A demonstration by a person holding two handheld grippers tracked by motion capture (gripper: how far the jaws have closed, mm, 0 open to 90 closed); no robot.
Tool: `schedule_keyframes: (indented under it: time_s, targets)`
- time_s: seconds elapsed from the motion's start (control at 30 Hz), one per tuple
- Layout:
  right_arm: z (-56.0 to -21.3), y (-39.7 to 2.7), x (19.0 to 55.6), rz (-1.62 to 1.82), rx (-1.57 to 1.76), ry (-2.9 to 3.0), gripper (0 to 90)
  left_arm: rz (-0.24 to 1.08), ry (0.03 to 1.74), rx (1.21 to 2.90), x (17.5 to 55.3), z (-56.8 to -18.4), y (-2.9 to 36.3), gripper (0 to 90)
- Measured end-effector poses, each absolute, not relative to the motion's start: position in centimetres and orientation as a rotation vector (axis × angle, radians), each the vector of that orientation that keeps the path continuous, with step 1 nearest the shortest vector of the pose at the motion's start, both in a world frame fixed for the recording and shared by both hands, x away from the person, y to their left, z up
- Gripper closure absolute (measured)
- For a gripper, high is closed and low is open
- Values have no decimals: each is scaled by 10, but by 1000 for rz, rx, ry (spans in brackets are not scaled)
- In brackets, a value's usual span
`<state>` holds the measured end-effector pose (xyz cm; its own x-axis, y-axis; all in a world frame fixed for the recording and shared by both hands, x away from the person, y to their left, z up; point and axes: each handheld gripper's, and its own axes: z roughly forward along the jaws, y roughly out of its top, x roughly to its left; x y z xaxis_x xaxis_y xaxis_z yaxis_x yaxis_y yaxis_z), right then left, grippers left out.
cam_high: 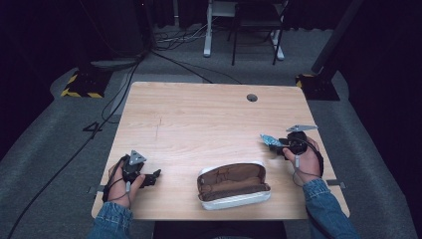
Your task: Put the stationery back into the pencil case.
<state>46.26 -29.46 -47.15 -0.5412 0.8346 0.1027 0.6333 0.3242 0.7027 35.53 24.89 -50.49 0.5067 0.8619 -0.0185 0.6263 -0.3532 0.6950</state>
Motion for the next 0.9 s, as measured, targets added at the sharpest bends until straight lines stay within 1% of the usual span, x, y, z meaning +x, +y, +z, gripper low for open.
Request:
schedule_keyframes:
  time_s: [0.47, 0.9]
  targets:
    - [-445, -299, 451, 1075, 1302, 2287, 396, 466, 1213, 2100, 356, -505, 249, 150]
    - [-409, -292, 432, 1111, 1240, 2310, 396, 464, 1211, 2104, 356, -505, 249, 149]
